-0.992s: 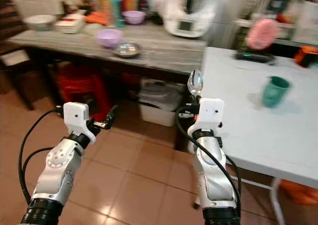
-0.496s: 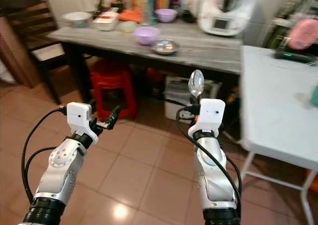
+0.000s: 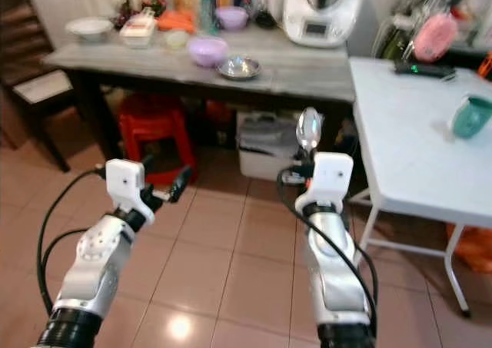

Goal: Setting the table

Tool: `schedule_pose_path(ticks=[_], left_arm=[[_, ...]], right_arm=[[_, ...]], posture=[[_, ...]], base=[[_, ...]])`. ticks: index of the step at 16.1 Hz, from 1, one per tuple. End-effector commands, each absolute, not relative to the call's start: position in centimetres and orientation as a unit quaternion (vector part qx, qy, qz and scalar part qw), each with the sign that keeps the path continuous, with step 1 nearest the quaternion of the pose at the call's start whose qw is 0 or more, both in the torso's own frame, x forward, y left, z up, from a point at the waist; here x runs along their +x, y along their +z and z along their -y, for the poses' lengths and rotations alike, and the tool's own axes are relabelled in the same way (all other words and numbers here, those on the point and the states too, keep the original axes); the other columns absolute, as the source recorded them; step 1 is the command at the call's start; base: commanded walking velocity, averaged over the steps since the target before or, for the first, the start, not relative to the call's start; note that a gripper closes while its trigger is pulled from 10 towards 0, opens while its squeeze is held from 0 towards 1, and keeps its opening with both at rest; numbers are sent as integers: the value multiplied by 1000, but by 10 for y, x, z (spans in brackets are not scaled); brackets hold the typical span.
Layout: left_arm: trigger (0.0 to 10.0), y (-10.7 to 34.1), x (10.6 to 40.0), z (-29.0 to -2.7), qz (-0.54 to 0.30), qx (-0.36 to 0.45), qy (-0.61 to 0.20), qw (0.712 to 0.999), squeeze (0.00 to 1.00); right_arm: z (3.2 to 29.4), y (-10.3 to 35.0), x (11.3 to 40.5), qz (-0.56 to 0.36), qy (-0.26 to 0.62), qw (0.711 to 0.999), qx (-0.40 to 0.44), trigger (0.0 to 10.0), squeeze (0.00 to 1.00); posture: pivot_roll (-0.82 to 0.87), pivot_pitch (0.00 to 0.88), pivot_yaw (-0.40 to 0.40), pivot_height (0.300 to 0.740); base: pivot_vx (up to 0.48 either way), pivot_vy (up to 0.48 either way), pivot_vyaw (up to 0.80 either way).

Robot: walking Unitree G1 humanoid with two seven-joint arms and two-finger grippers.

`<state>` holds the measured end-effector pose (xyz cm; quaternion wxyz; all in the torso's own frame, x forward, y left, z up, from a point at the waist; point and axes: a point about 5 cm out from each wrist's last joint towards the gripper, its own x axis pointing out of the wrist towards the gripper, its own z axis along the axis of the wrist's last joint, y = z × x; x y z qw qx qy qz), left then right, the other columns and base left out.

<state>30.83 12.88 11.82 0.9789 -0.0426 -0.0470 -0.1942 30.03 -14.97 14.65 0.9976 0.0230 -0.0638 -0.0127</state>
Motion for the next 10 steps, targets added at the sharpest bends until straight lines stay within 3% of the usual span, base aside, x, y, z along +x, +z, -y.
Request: schedule_pose_path(ticks=[1,10], left_arm=[[10000,121,307,-126,52,-41,-203,977,0],[10000,121,308,-126,54,-41,-205,976,0]], right_arm=[[152,150,300,71,-18,997,23,10000,0],[152,150,300,74,-9,997,12,10000,0]], posture=[[-52,0,-11,740],[-48,0,-14,740]], base=[[379,0,0],[368,0,0]])
